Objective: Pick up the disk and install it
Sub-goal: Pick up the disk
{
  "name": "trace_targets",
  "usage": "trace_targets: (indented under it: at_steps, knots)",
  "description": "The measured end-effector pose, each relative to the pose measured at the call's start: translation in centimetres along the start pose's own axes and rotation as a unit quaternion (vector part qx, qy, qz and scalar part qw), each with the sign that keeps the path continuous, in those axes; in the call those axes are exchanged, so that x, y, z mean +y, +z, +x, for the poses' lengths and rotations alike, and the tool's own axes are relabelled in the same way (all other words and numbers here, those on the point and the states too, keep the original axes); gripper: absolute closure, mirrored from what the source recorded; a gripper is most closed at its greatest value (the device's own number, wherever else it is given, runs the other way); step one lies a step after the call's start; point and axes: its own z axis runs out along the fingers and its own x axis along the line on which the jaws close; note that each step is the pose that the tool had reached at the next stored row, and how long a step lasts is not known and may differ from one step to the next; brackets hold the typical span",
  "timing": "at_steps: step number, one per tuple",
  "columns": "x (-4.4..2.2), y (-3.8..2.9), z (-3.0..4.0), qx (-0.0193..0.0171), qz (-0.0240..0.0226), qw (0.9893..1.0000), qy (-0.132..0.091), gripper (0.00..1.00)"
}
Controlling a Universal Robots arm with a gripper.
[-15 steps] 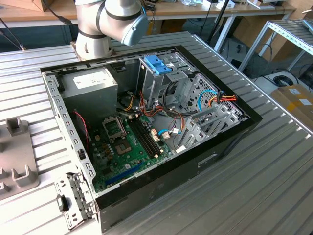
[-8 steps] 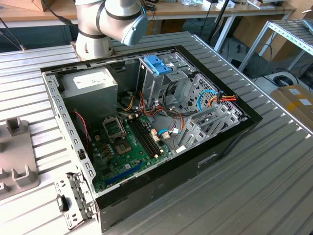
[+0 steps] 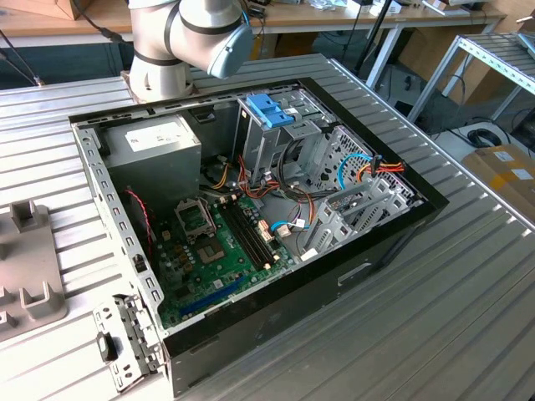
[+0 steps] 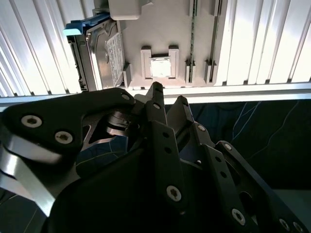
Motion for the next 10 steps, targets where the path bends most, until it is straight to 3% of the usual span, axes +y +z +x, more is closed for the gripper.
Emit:
trace_targets:
  at_steps: [10]
  knots:
    - [0.00, 0.00, 0.00, 0.0010, -0.0005, 0.9998, -0.022, 0.70]
